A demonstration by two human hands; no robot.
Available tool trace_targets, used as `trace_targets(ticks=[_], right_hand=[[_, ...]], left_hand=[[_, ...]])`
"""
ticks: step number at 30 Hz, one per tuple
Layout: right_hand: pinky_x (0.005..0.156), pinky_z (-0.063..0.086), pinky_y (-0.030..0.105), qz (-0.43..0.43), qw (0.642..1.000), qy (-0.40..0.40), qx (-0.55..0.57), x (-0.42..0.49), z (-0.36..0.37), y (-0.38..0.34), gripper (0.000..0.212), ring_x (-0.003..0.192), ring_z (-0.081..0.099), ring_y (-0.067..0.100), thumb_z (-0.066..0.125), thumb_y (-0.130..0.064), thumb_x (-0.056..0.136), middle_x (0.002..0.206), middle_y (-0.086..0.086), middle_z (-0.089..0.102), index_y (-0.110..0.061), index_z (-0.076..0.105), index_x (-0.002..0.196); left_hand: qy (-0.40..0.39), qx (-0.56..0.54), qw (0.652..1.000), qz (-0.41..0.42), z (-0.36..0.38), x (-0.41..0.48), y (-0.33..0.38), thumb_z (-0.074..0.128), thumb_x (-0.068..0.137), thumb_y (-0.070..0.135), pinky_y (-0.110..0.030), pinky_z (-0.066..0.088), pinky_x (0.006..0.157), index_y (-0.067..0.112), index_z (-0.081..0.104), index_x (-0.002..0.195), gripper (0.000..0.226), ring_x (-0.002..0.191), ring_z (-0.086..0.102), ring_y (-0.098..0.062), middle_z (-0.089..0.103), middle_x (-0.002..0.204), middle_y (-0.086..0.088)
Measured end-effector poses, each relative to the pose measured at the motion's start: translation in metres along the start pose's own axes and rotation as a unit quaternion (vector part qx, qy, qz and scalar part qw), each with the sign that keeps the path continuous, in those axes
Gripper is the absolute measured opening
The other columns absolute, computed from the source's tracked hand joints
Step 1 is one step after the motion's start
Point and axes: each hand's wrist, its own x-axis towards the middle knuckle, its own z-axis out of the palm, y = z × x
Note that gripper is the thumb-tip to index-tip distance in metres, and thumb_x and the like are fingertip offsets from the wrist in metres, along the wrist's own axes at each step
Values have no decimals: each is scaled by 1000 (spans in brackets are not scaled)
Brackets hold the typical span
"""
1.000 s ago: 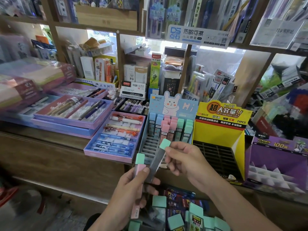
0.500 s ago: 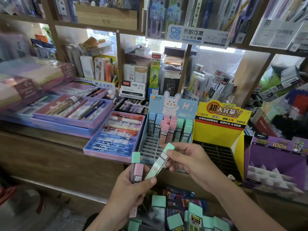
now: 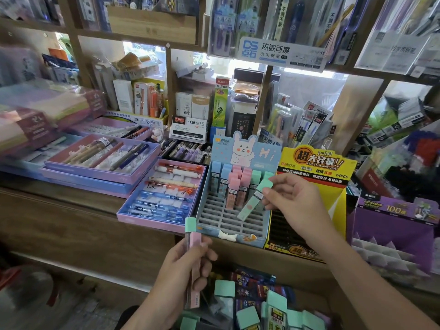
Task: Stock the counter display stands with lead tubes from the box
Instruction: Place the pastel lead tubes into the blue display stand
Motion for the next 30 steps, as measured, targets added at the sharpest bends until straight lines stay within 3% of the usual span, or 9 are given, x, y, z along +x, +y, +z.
trace_targets(ticks=[6,9,13,17,22,24,30], right_hand=[[75,64,29,-56,993,23,-97,18,-6,1,10,76,76,15,73,-12,94,84,1,77,-17,72,102],[78,63,32,-83,986,26,-145,23,-4,4,16,81,74,20,74,-10,93,87,3,74,-18,73,107],[70,55,20,-129,969,20,-211,24,-2,8,18,77,65,11,76,-8,92,87,-4,69,-18,76,106],[71,56,17,-156,959,22,-238,25,-2,10,16,84,65,6,77,-9,90,92,-9,69,-17,76,105],[68,52,18,-159,960,3,-230,28,-4,9,24,79,59,10,77,-7,89,88,-9,66,-22,73,107],[67,51,20,-165,957,-2,-240,29,-4,7,21,78,58,7,77,-6,89,87,-10,66,-22,72,102],[68,43,10,-196,937,6,-290,30,4,3,9,79,56,2,75,-9,91,88,-8,62,-17,75,93]], left_hand=[[-11,-20,1000,3,1,4,-2,65,79,22,-26,35,38,6,72,99,26,52,50,-20,64,82,-20],[-14,-25,1000,4,0,5,-3,65,78,20,-26,35,38,5,72,98,27,52,50,-21,64,81,-21],[-19,-33,999,4,-2,5,-3,63,78,19,-26,36,39,5,73,97,26,51,50,-21,63,80,-22],[-19,-33,999,6,-1,5,-3,62,76,17,-26,36,39,3,72,99,28,51,50,-22,63,81,-22],[-10,-33,999,4,0,5,-2,64,76,17,-25,35,39,-1,68,104,33,52,50,-21,63,81,-23],[-10,-38,999,3,-1,6,-2,64,76,16,-24,36,39,0,70,102,31,51,50,-22,63,81,-24],[-11,-40,999,-7,-2,8,-4,63,76,13,-25,37,37,8,76,93,22,50,51,-21,64,80,-22]])
